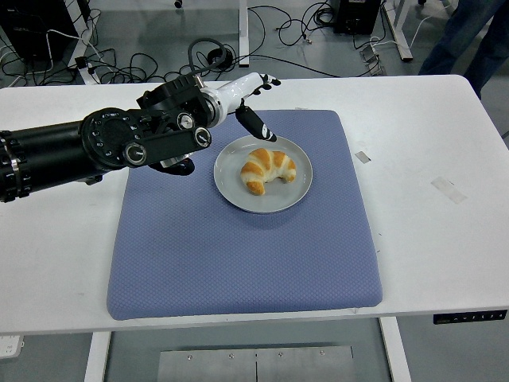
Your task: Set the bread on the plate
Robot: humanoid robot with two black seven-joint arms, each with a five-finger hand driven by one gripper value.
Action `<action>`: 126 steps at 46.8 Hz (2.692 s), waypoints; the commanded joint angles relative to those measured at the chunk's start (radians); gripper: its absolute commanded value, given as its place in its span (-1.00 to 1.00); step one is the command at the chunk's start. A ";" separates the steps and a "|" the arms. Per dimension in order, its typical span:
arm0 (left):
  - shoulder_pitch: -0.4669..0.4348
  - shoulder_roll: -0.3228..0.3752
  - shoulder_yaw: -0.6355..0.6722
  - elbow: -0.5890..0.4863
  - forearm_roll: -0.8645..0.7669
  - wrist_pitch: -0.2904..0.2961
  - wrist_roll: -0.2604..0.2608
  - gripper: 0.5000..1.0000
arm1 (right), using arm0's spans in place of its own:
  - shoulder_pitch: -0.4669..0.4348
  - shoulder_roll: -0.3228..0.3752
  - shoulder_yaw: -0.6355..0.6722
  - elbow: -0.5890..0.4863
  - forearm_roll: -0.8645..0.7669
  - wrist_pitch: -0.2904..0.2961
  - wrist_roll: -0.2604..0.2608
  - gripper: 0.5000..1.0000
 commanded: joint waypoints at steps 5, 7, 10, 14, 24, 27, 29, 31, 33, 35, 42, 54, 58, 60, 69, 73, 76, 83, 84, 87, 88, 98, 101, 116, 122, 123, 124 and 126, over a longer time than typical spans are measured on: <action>0.012 0.001 -0.107 0.127 0.009 -0.039 -0.007 0.91 | -0.001 0.000 0.000 0.000 0.000 0.000 0.000 1.00; 0.018 -0.001 -0.129 0.153 0.009 -0.043 -0.005 0.91 | 0.000 0.000 -0.001 0.002 0.000 0.000 0.000 1.00; 0.026 -0.001 -0.156 0.188 0.007 -0.043 -0.007 0.91 | 0.000 0.000 0.000 0.000 0.000 0.000 0.000 1.00; 0.043 -0.006 -0.204 0.234 0.009 -0.043 -0.007 0.91 | 0.000 0.000 -0.001 0.000 0.000 0.000 0.000 1.00; 0.086 -0.036 -0.302 0.368 0.012 -0.039 -0.008 0.91 | 0.000 0.000 0.000 0.000 0.000 0.000 0.000 1.00; 0.100 -0.039 -0.320 0.409 0.000 -0.039 -0.008 0.91 | 0.000 0.000 0.000 0.000 0.000 -0.001 0.000 1.00; 0.109 -0.047 -0.342 0.427 -0.006 -0.036 -0.008 0.91 | 0.000 0.000 0.000 0.000 0.000 0.000 0.000 1.00; 0.119 -0.055 -0.365 0.447 -0.019 -0.028 -0.008 0.91 | 0.000 0.000 0.000 0.000 0.000 0.000 0.000 1.00; 0.132 -0.059 -0.382 0.472 -0.037 -0.022 -0.008 0.91 | 0.000 0.000 0.000 0.000 0.000 0.000 0.000 1.00; 0.135 -0.062 -0.391 0.487 -0.062 -0.020 -0.007 0.91 | 0.000 0.000 -0.001 0.000 0.000 0.000 0.000 1.00; 0.142 -0.048 -0.385 0.497 -0.166 -0.026 -0.008 0.91 | 0.000 0.000 0.000 0.000 0.000 0.000 0.000 1.00; 0.164 -0.038 -0.391 0.506 -0.365 -0.028 -0.209 0.91 | 0.000 0.000 -0.001 0.000 0.000 0.000 0.000 1.00; 0.162 -0.033 -0.396 0.518 -0.410 -0.039 -0.223 0.91 | -0.001 0.000 0.000 0.000 0.000 0.000 0.000 1.00; 0.164 -0.029 -0.400 0.530 -0.425 -0.052 -0.226 0.91 | -0.001 0.000 -0.001 0.000 0.000 0.000 0.000 1.00; 0.198 -0.006 -0.509 0.581 -0.493 -0.125 -0.293 0.91 | 0.000 0.000 -0.001 0.000 0.000 0.000 0.000 1.00; 0.228 0.001 -0.578 0.589 -0.500 -0.143 -0.329 0.91 | 0.000 0.000 0.000 0.002 0.000 0.000 0.000 1.00; 0.245 0.019 -0.635 0.589 -0.514 -0.158 -0.342 0.91 | 0.000 0.000 -0.001 0.000 0.000 0.000 0.000 1.00; 0.276 0.025 -0.672 0.592 -0.517 -0.200 -0.352 0.91 | 0.000 0.000 0.000 0.000 0.000 0.000 0.000 1.00; 0.276 0.025 -0.675 0.592 -0.519 -0.201 -0.356 0.91 | 0.000 0.000 -0.001 0.000 0.000 0.000 0.000 1.00; 0.277 0.025 -0.687 0.590 -0.528 -0.209 -0.359 0.91 | 0.000 0.000 -0.001 0.000 0.000 0.000 0.000 1.00; 0.278 0.025 -0.690 0.590 -0.531 -0.218 -0.359 0.91 | 0.000 0.000 0.000 0.000 0.000 0.000 0.000 1.00; 0.271 0.017 -0.690 0.590 -0.536 -0.339 -0.361 0.91 | 0.000 0.000 0.000 0.000 0.000 0.000 0.000 1.00; 0.270 0.014 -0.690 0.592 -0.536 -0.345 -0.362 0.91 | 0.000 0.000 0.000 0.000 0.000 0.000 0.000 1.00; 0.278 0.001 -0.684 0.592 -0.534 -0.347 -0.370 0.91 | 0.000 0.000 0.002 0.009 0.000 0.000 0.000 1.00; 0.278 -0.002 -0.682 0.592 -0.534 -0.345 -0.370 0.91 | 0.002 0.000 0.000 0.003 0.000 0.000 0.000 1.00; 0.278 -0.002 -0.682 0.592 -0.534 -0.347 -0.370 0.91 | 0.002 0.000 0.005 0.003 0.000 0.000 0.000 1.00; 0.278 -0.004 -0.682 0.592 -0.534 -0.347 -0.370 0.91 | 0.002 0.000 0.011 0.003 0.000 0.000 0.000 1.00; 0.278 -0.009 -0.681 0.592 -0.534 -0.345 -0.370 0.91 | 0.002 0.000 0.014 0.009 0.000 0.000 0.000 1.00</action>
